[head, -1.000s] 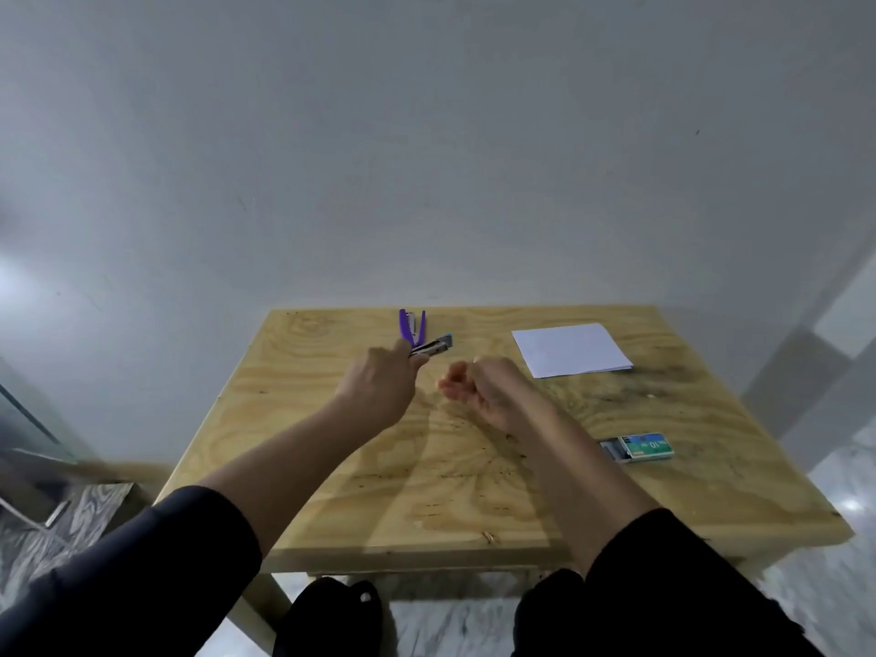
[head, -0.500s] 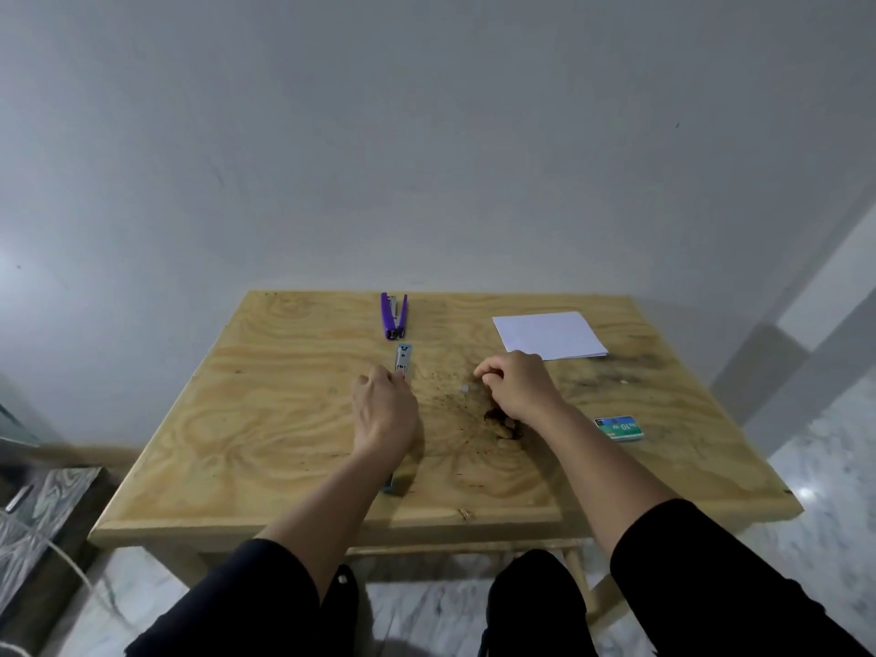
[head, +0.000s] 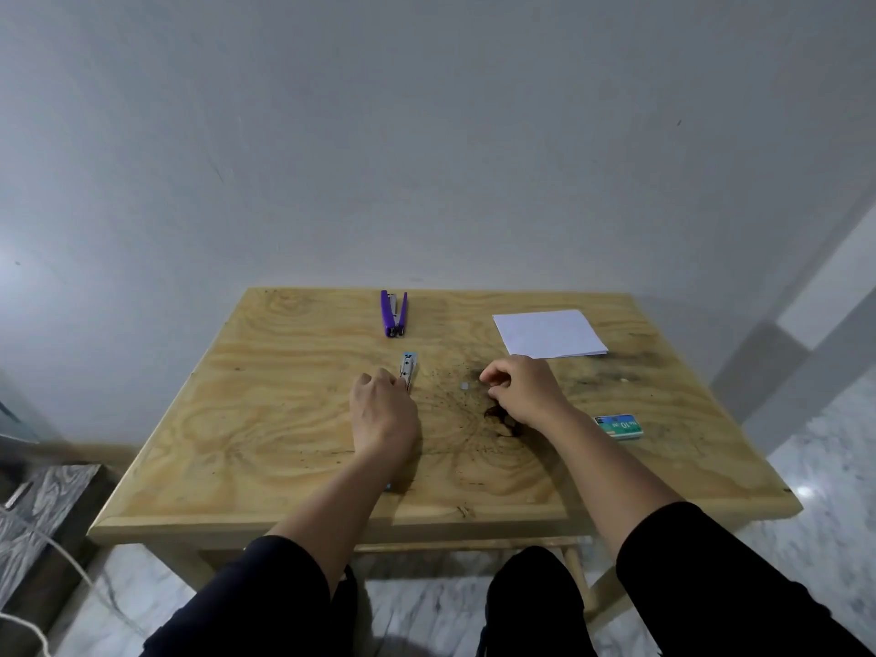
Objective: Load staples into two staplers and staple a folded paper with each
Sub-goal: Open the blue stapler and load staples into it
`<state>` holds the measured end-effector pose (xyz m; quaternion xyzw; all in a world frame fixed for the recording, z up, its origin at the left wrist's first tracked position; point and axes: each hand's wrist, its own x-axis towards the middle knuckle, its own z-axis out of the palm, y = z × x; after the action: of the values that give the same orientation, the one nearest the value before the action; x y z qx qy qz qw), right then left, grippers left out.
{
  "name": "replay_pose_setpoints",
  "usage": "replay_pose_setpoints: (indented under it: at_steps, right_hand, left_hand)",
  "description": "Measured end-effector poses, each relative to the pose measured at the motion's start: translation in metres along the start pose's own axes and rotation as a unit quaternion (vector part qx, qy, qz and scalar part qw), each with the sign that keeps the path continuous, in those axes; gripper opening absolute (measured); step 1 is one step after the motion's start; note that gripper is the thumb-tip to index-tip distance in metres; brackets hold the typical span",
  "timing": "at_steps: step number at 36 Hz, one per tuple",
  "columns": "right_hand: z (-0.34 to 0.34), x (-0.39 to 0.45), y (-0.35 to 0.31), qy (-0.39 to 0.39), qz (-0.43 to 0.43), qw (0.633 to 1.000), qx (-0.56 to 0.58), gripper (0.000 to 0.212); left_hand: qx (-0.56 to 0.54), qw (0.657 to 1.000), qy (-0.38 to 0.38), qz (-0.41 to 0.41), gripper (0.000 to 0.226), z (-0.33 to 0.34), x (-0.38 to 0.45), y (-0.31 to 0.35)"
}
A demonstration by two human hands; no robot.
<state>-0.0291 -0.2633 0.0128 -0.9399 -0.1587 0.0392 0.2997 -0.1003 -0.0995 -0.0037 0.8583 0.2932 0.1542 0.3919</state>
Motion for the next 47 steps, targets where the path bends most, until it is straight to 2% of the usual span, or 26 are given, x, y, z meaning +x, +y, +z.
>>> replay_pose_setpoints:
  at_steps: [8,12,14,16,20,23,28,37,47]
  right_hand:
    - [0.004,-0.003,-0.006,0.007,-0.008,1.0,0.016,0.022]
    - [-0.011,-0.007,-0.005,0.03,-0.004,0.999,0.04,0.022]
    - [-0.025,-0.01,-0.001,0.057,0.008,0.997,0.041,0.021]
    - [-0.041,-0.014,0.006,0.074,0.035,0.996,0.03,0.023]
    - [-0.068,-0.025,0.025,0.066,0.107,0.992,-0.001,0.021]
    - [-0.079,-0.034,0.036,0.051,0.143,0.987,-0.046,0.02]
    - [-0.084,-0.052,0.046,0.017,0.157,0.983,-0.098,0.031]
    - [-0.076,-0.061,0.054,0.011,0.167,0.985,-0.047,0.014]
    - [-0.073,-0.062,0.047,-0.013,0.123,0.991,-0.042,0.016]
  left_hand:
    - [0.017,1.0,0.001,0.005,0.021,-0.001,0.001,-0.001]
    - [0.025,1.0,-0.004,0.002,0.029,-0.006,0.001,0.006]
    - [0.043,0.998,0.01,0.05,0.031,-0.008,-0.002,0.014]
    - [0.045,0.989,-0.004,0.14,0.027,-0.003,-0.011,0.024]
    - [0.037,0.955,-0.131,0.263,0.03,0.022,-0.039,0.047]
    - [0.063,0.924,-0.205,0.317,0.047,0.049,-0.061,0.059]
    - [0.092,0.92,-0.244,0.293,0.065,0.08,-0.08,0.072]
    - [-0.004,0.947,-0.207,0.246,0.048,0.089,-0.083,0.073]
    - [-0.015,0.95,-0.206,0.234,0.045,0.091,-0.081,0.07]
